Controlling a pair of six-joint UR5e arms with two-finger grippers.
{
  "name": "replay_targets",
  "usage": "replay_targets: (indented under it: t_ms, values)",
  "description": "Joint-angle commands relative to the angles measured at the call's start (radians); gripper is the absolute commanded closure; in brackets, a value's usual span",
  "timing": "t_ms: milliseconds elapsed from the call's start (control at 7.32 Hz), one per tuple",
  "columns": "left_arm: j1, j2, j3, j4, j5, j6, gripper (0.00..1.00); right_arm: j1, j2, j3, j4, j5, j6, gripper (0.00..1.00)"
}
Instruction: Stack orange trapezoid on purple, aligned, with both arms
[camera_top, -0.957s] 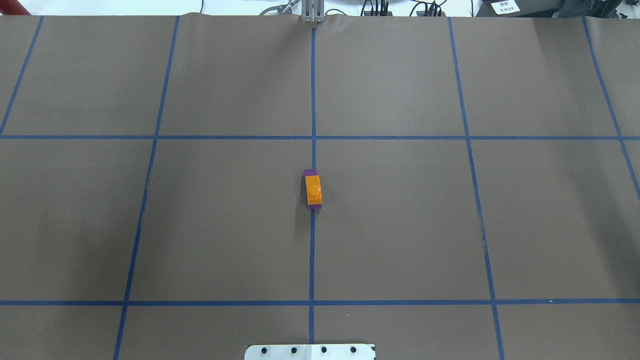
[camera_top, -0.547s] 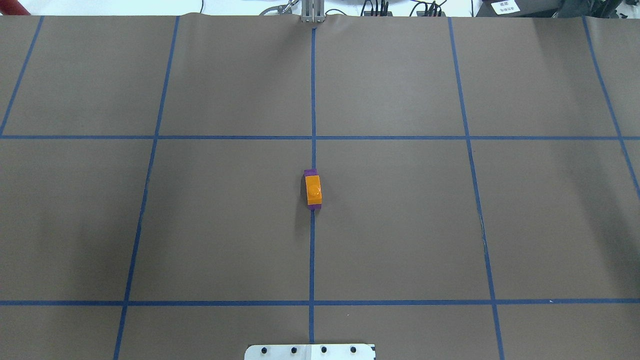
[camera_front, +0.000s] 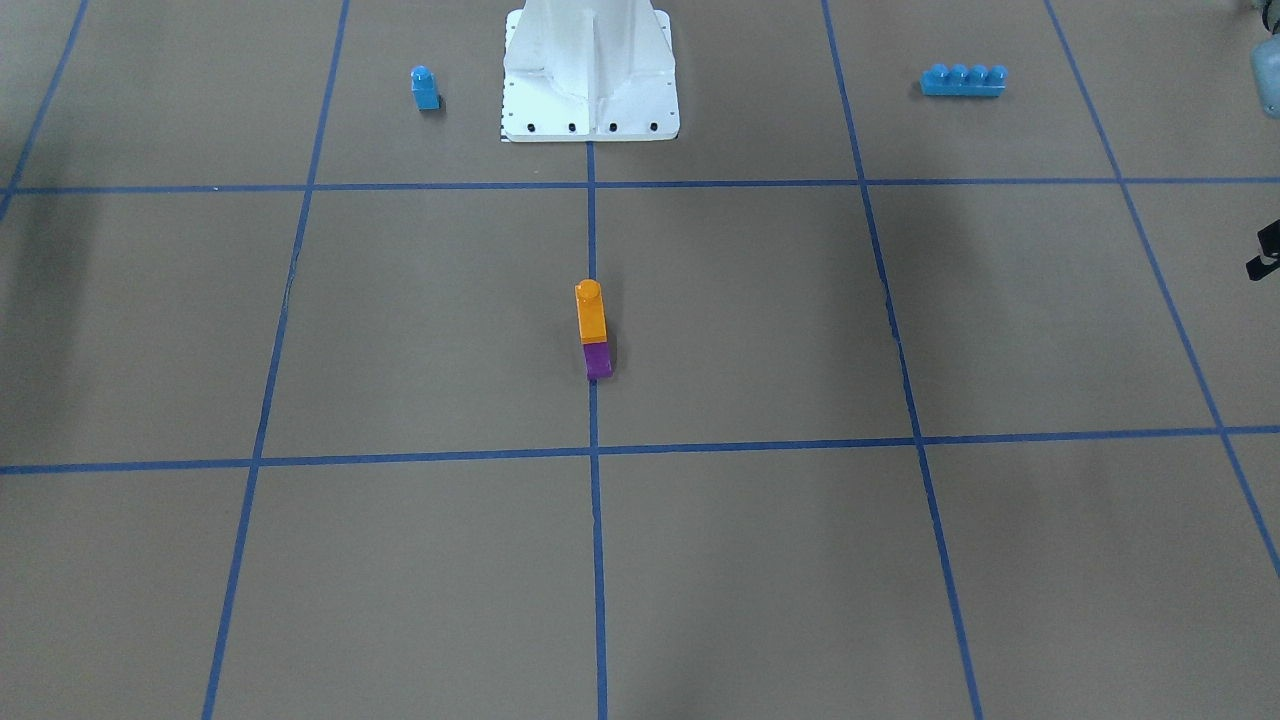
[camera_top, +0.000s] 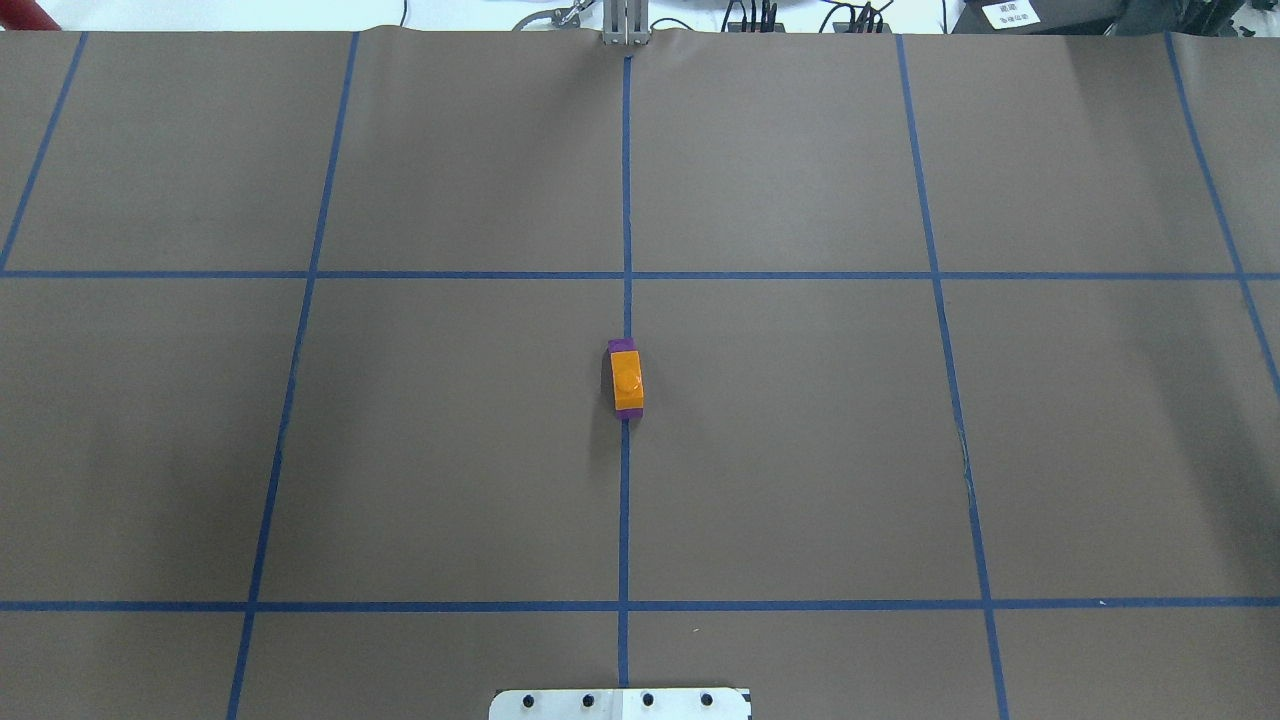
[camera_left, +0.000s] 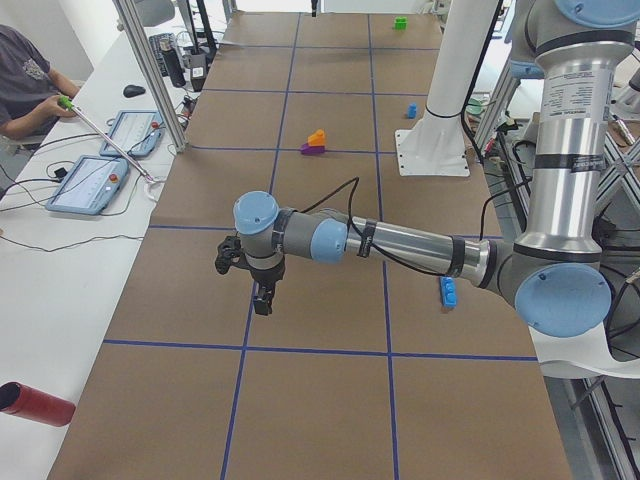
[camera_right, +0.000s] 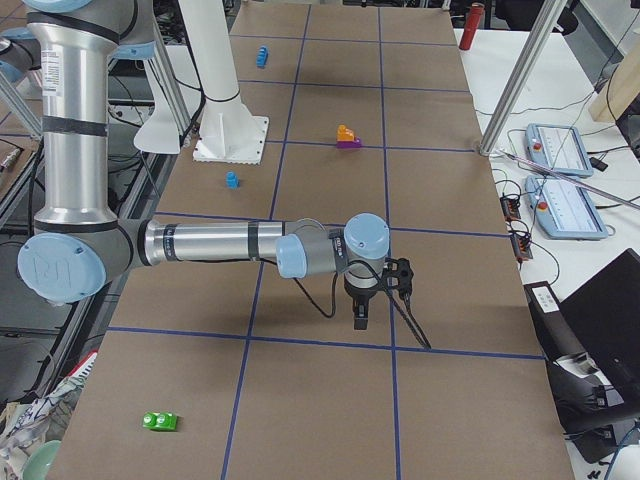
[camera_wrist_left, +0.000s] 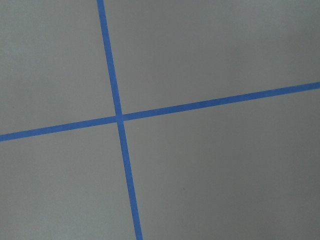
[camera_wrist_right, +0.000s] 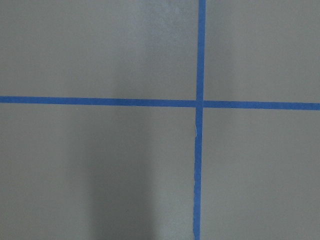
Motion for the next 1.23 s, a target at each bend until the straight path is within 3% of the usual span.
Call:
replay_targets:
  t_ms: [0, 410, 1093]
  values:
    - [-0.034, 0.008, -0.004, 0.004, 0.002, 0.000, 0.00, 0.000, -0.001, 0.003, 0.004, 0.043, -0.004, 0.00]
    - [-0.029, -0.011, -0.007, 0.000, -0.001, -0.002, 0.00, -0.001, -0.019, 0.003, 0.064, 0.048, -0.004, 0.00]
    - [-0.028, -0.017, -0.019, 0.000, 0.000, -0.002, 0.00, -0.007, -0.027, -0.016, 0.066, 0.048, -0.001, 0.00]
